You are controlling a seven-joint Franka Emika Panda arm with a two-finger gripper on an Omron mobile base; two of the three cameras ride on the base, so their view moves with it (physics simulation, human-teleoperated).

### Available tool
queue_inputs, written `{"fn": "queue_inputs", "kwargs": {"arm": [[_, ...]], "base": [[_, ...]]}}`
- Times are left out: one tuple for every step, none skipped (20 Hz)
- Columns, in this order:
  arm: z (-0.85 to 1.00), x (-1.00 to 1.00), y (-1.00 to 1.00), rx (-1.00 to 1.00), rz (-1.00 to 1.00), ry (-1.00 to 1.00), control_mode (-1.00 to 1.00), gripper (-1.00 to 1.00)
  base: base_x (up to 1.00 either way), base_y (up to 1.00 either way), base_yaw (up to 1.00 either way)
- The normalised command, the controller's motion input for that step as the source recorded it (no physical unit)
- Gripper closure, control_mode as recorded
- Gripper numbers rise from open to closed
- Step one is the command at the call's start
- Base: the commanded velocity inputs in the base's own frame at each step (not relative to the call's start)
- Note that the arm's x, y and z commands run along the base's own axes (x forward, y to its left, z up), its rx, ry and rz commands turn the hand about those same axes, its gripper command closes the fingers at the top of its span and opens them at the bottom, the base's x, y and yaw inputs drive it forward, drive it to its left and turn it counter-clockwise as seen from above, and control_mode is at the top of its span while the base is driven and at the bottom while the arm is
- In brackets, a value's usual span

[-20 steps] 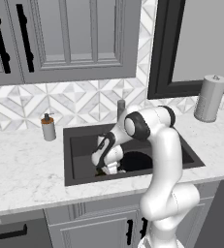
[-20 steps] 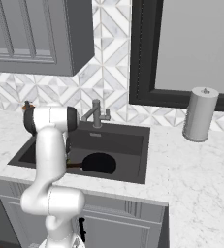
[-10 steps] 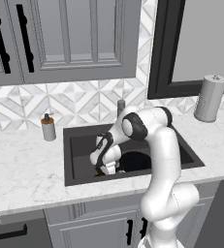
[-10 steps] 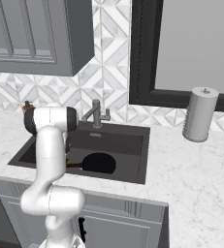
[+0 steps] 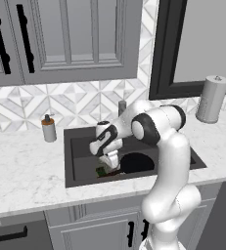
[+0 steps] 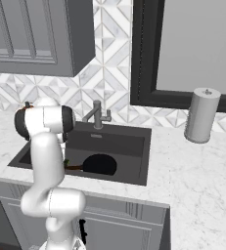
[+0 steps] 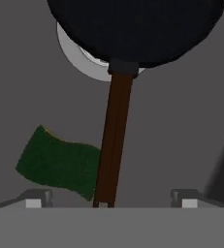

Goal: Pick the pan and sponge and place them into the sink. Then turn on the water.

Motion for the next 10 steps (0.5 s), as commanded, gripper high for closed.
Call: {"fn": "queue_inputs", "kwargs": {"arm": [[1.00,0.00,-0.01,-0.02,0.15,-0.05,-1.00,-1.00],[1.00,0.00,-0.04,-0.02,0.17,-0.08,-1.00,-1.00],[1.00,0.00,-0.09,-0.02,0.18,-0.09,-1.00,-1.00],[1.00,0.00,-0.13,-0.02,0.18,-0.06,-1.00,-1.00],[1.00,0.00,-0.17,-0.01,0.17,-0.04,-1.00,-1.00],[1.00,0.00,-0.26,0.00,0.17,-0.02,-1.00,-1.00],[1.00,-0.04,-0.23,0.00,0.18,-0.01,-1.00,-1.00],[1.00,-0.18,-0.23,0.00,0.20,-0.03,-1.00,-1.00],[1.00,-0.26,-0.31,0.00,0.21,-0.05,-1.00,-1.00],[1.00,-0.45,-0.32,0.00,0.25,-0.10,-1.00,-1.00]], "base": [[0.00,0.00,0.00],[0.00,0.00,0.00],[0.00,0.00,0.00],[0.00,0.00,0.00],[0.00,0.00,0.00],[0.00,0.00,0.00],[0.00,0.00,0.00],[0.00,0.00,0.00],[0.00,0.00,0.00],[0.00,0.00,0.00]]}}
